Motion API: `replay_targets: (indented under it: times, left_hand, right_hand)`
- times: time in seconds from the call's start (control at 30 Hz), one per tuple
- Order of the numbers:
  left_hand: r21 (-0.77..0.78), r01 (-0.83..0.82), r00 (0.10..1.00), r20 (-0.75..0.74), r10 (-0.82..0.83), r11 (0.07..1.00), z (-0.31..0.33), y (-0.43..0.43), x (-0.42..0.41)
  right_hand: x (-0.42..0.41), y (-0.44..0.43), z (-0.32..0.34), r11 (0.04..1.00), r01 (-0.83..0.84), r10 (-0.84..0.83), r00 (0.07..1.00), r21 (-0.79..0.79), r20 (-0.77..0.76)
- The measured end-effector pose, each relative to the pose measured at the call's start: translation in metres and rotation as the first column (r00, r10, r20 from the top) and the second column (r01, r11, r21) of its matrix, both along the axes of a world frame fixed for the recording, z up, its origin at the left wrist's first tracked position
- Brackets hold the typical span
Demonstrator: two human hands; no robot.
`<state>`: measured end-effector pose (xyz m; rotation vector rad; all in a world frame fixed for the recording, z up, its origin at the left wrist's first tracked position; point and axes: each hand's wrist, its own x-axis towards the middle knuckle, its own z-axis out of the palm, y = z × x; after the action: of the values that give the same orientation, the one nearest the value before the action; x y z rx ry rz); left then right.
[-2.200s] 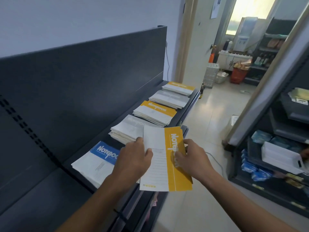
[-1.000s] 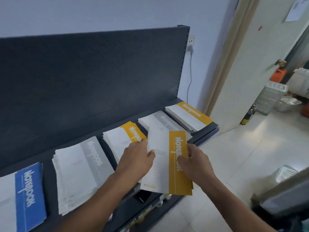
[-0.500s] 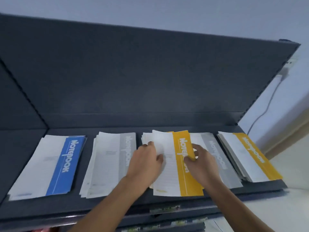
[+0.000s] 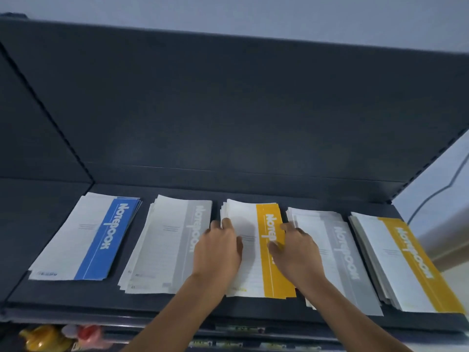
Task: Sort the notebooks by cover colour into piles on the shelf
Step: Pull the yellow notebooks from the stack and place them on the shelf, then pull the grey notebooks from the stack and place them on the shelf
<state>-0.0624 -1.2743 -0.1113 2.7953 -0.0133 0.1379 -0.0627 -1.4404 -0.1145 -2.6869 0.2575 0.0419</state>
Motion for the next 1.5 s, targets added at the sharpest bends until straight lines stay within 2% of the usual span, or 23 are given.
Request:
replay_targets:
  times: [0.17,0.43,0.63,0.83,1.17,1.4,1.5]
  left_hand:
    - [0.081,-0.031,0.999,-0.022,0.033,0.996,-0.001,-0.004,0.000]
    - [0.051,-0.092,0.992,-0.079,0.096,0.994,0.005,-0.001,0.002]
    - [0.036,-0.120,0.991,-0.051,0.122,0.992,0.011,0.009,0.002]
    - [-0.050,-0.128,0.992,0.007,0.129,0.990,0.019,0.027,-0.007]
    - [-0.129,-0.305,0.947,0.068,0.315,0.944,0.052,0.107,-0.056]
    - [-0.159,-0.455,0.880,0.073,0.470,0.876,0.067,0.207,-0.102]
    - [-0.148,-0.480,0.863,0.096,0.496,0.864,0.078,0.267,-0.122]
  right_hand:
    - [0.004,-0.007,-0.002,0.998,-0.060,0.061,0.998,-0.026,0.032]
    - [0.006,-0.010,0.000,0.988,-0.148,0.151,0.986,-0.041,0.068]
    - [0.008,-0.010,0.008,0.972,-0.198,0.215,0.966,-0.127,0.141]
    - [0.016,0.001,0.017,0.925,-0.336,0.365,0.914,-0.176,0.177]
    - [0.014,0.101,0.045,0.698,-0.708,0.712,0.672,-0.103,0.205]
    - [-0.007,0.212,0.069,0.518,-0.844,0.845,0.480,-0.140,0.236]
    - [-0.015,0.280,0.082,0.485,-0.862,0.857,0.435,-0.146,0.275]
